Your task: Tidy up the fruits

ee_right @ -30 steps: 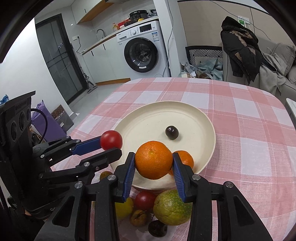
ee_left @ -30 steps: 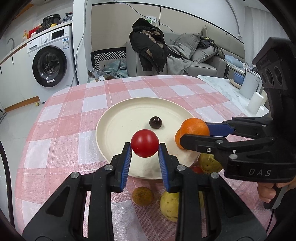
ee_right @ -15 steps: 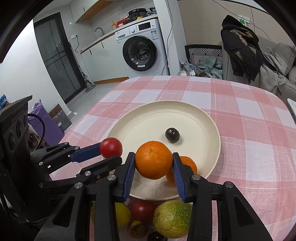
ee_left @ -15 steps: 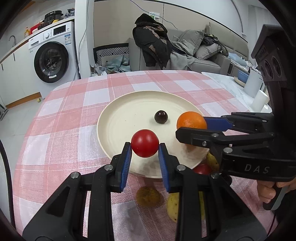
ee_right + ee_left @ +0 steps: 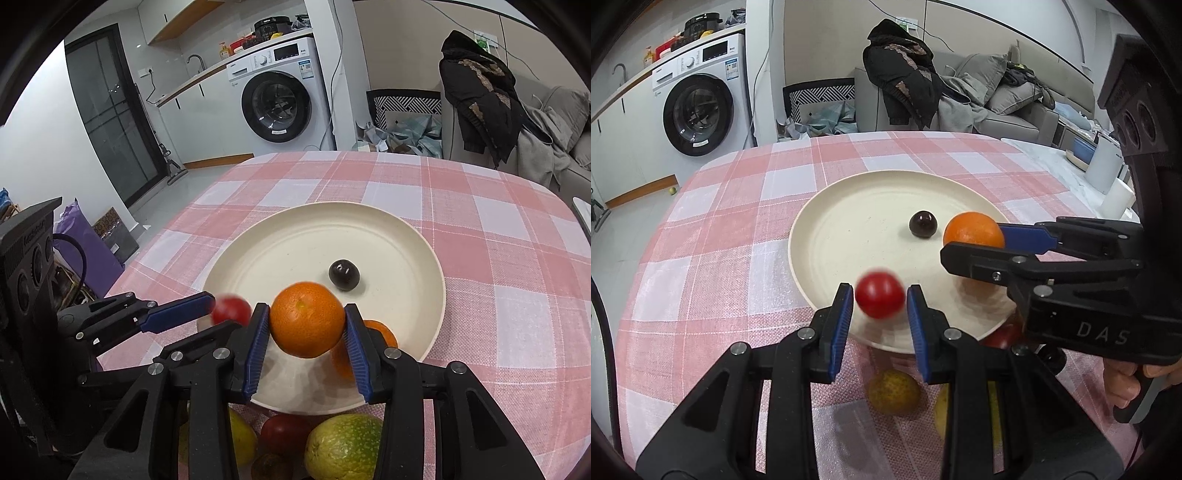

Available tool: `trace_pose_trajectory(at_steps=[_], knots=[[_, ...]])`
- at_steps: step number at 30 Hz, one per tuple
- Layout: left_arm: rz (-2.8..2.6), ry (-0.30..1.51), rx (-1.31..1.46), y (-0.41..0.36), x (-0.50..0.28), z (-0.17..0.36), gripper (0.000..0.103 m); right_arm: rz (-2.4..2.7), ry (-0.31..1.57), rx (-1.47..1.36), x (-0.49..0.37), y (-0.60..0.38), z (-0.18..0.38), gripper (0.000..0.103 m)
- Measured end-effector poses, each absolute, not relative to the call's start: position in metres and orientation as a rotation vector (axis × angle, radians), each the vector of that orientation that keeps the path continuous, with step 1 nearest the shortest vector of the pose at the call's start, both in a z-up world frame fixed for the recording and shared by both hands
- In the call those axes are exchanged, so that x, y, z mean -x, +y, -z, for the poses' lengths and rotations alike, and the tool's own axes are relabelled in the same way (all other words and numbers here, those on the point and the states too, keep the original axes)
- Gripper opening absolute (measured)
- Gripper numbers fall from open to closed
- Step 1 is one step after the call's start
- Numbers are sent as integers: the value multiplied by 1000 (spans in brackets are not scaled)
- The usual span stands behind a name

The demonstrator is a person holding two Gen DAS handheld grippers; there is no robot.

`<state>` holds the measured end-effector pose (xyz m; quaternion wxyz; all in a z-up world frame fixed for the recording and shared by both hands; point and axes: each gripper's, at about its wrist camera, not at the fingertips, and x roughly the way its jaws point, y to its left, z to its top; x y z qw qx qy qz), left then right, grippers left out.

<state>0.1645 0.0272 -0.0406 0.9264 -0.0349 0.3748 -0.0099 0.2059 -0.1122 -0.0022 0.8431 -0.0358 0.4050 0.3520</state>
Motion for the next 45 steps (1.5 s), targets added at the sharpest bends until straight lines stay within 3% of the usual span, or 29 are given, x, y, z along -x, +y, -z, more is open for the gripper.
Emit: trace_pose_trajectory(at_steps=[5,7,9,10,12,14,17,20,45], knots=[[15,757,82,31,-160,35,28,-738,832,78,-202,-121,-2,47],[14,744,82,32,-155,31,34,-735,821,71,-200,-126,-6,50],[8,721,74,32,-148,26,49,-734,816,70,-198,-131,-9,54],[4,709,68,33,-144,24,53,-730,812,75,-196,-134,-11,62],[-5,688,58,32,-135,19,74,-724,798,79,-192,-139,-14,77],[-8,669,56,32,-126,14,85,-722,779,75,-187,-146,-18,89],[-1,655,51,30,-112,7,87,-717,769,65,-181,-155,-21,95],[-6,642,41,27,-101,3,101,-707,763,83,-175,-158,-21,101],[73,678,10,-16,-58,9,102,-649,794,116,-148,-192,-2,103]])
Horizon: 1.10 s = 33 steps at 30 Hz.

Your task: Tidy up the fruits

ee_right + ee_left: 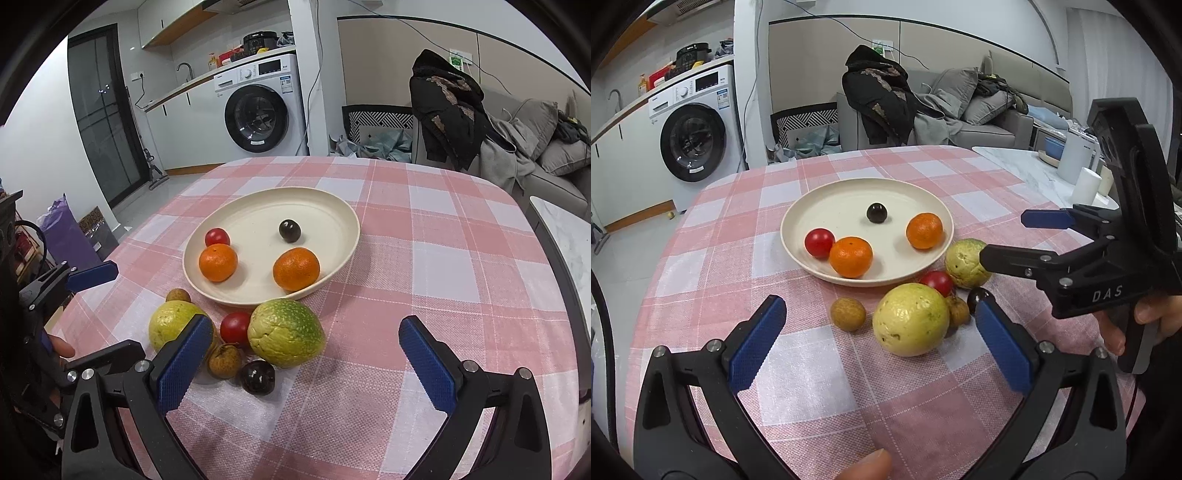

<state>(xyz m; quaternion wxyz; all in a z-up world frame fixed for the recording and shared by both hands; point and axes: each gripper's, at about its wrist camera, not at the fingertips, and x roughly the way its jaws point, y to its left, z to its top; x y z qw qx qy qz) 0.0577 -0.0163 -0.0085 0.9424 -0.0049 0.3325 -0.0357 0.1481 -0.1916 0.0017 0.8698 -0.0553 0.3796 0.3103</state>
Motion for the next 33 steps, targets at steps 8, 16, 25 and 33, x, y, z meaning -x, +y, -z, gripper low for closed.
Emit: trace_pose_trajectory(at_steps=[8,16,25,33], knots=[[79,722,8,-20,-64,22,102,-639,840,116,-156,-194,8,103],[70,744,20,-17,-70,28,102,-640,875,118,-159,-193,15,103],[64,759,24,-14,-74,33,102,-636,910,143,-162,-186,25,103],[70,773,32,-13,-77,36,102,-641,942,108,-171,-184,31,103]])
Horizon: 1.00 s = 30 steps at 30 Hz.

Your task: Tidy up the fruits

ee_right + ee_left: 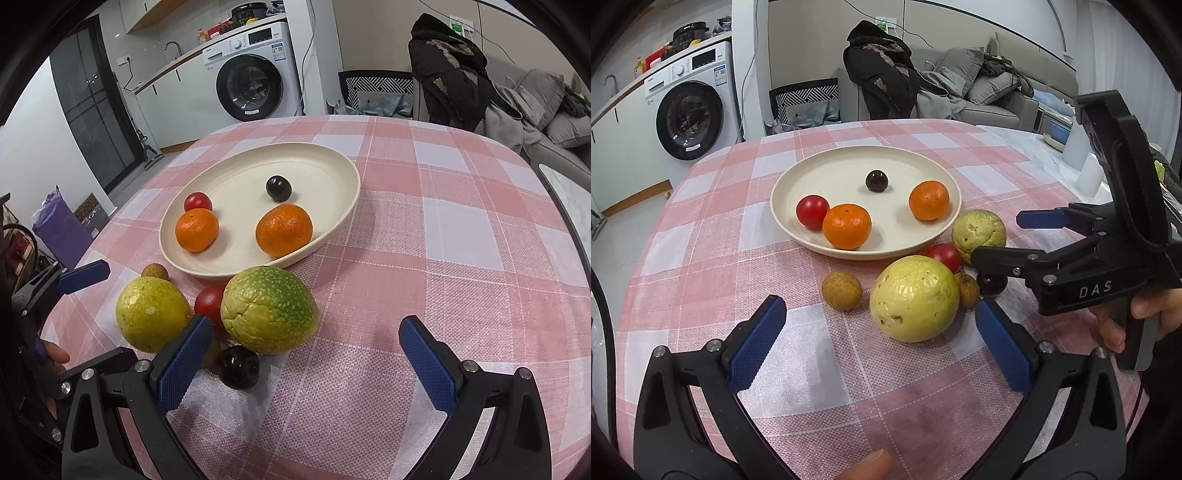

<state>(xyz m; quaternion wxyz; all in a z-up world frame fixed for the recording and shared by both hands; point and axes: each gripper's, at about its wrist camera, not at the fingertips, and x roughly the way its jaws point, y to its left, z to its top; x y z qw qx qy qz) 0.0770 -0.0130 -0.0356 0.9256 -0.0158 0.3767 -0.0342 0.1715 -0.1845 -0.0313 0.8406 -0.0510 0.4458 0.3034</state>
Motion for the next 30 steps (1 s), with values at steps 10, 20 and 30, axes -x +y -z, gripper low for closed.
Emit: trace_pose_trajectory(at_steps=[10,20,30], knots=[[67,777,44,-11,-79,37,102,-623,965,97,-180,-182,37,103],[71,781,43,-11,-80,39,102,-635,975,77,-183,-181,40,100],[72,781,46,-11,-81,39,102,-684,966,74,-176,-178,36,67]])
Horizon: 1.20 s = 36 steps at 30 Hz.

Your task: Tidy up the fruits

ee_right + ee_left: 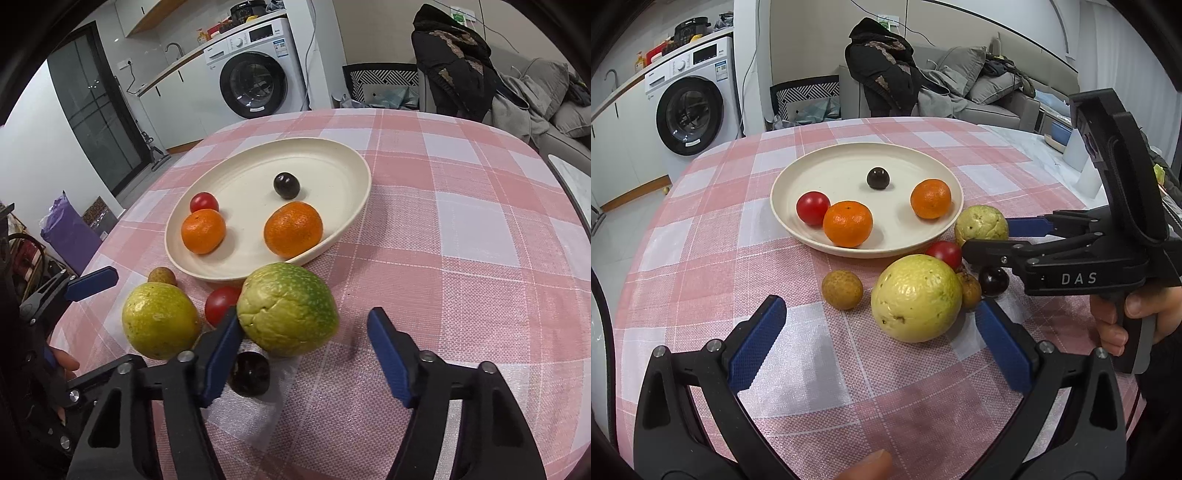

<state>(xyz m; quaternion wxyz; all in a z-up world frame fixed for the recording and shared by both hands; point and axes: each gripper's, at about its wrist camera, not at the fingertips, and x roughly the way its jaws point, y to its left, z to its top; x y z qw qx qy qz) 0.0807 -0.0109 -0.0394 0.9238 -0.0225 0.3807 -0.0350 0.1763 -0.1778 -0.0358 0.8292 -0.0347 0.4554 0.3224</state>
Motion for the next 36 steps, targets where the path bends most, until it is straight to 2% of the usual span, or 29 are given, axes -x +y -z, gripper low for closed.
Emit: trace_pose_trajectory(at_steps=[6,20,22,24,29,36], knots=[[73,782,45,-12,-81,40,102,-707,951,81,-172,-175,33,53],[85,772,44,-15,-81,39,101,-716,900,68,-164,-180,24,52],[94,762,38,-17,-80,37,95,-714,900,68,-165,-180,24,52],[107,757,31,-19,-80,35,80,-715,898,67,-165,-180,24,52],[148,771,19,-25,-81,37,59,-717,898,66,-165,-180,24,52],[178,794,7,-33,-87,43,53,-719,901,66,-165,-180,24,52]])
